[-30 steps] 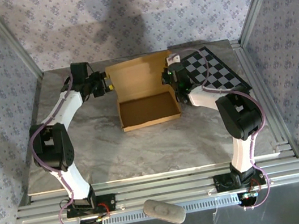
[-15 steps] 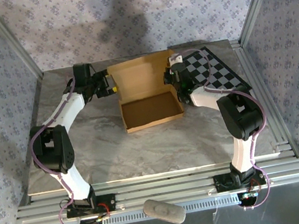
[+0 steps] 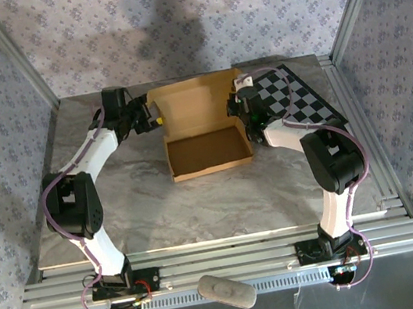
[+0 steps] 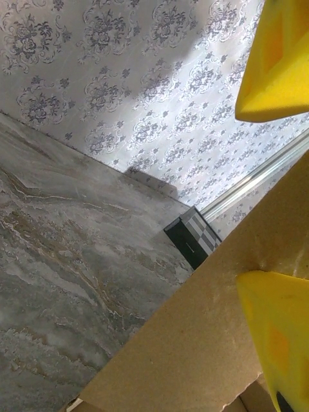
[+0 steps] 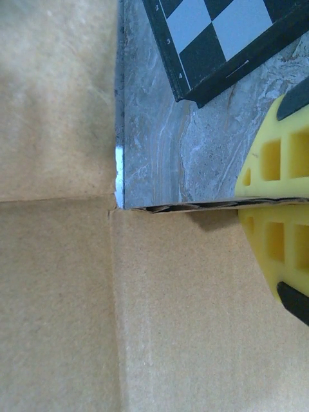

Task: Fold the paper box

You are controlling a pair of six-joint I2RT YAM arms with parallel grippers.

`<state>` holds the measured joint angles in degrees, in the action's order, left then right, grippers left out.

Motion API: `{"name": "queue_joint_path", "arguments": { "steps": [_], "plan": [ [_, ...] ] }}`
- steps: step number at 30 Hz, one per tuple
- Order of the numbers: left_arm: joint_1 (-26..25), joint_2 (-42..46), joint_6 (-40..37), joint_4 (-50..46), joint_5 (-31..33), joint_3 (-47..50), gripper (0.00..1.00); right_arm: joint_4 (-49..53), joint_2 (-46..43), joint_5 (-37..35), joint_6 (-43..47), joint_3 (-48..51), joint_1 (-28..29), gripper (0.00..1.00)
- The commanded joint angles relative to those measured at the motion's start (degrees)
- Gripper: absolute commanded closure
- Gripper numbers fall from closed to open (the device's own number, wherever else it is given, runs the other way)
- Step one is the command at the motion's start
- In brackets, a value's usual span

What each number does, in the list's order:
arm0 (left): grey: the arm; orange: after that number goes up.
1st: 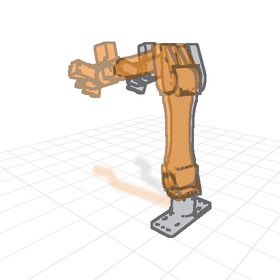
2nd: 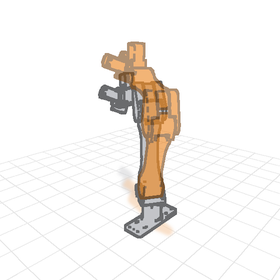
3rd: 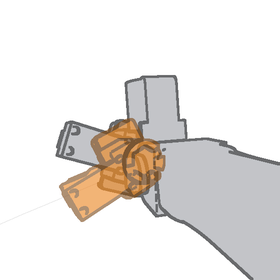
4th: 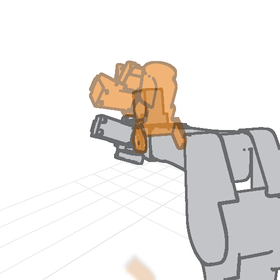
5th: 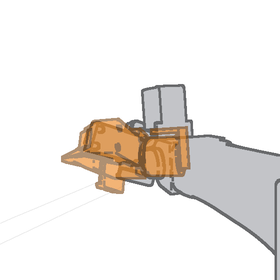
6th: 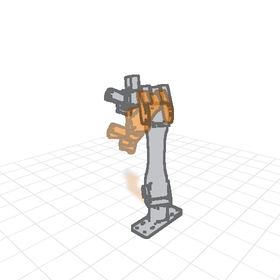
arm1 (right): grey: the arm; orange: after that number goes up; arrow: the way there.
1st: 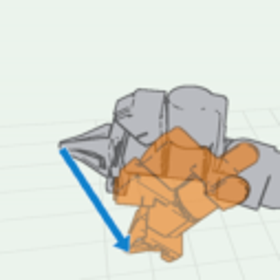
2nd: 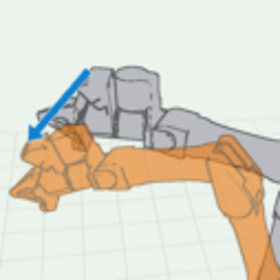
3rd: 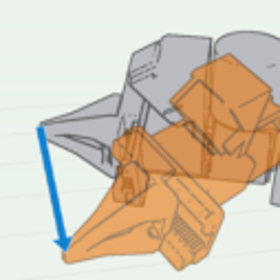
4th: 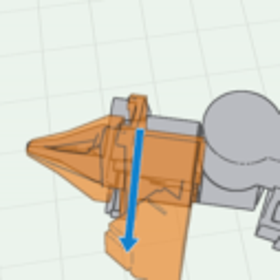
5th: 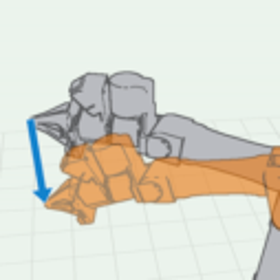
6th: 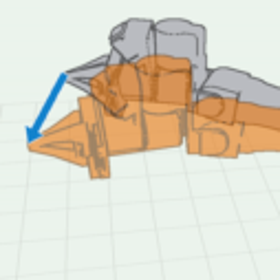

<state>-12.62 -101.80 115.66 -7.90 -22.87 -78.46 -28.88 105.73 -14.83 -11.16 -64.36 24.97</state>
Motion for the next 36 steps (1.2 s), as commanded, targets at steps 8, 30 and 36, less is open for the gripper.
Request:
{"name": "queue_joint_path", "arguments": {
  "steps": [8,30,36],
  "plan": [
    [-3.8,-1.2,1.9,6.2,-6.8,1.8,0.53,1.3,-0.8,6.8,-0.3,-0.1,2.3,1.0],
    [-4.8,1.7,-4.9,4.5,-8.2,4.1,0.39,2.0,-0.5,7.3,0.6,-0.4,1.5,1.0],
    [1.1,6.7,-32.3,-28.5,0.4,-7.7,0.21,1.5,-1.8,9.1,5.0,1.4,0.2,1.0]
  ]
}}
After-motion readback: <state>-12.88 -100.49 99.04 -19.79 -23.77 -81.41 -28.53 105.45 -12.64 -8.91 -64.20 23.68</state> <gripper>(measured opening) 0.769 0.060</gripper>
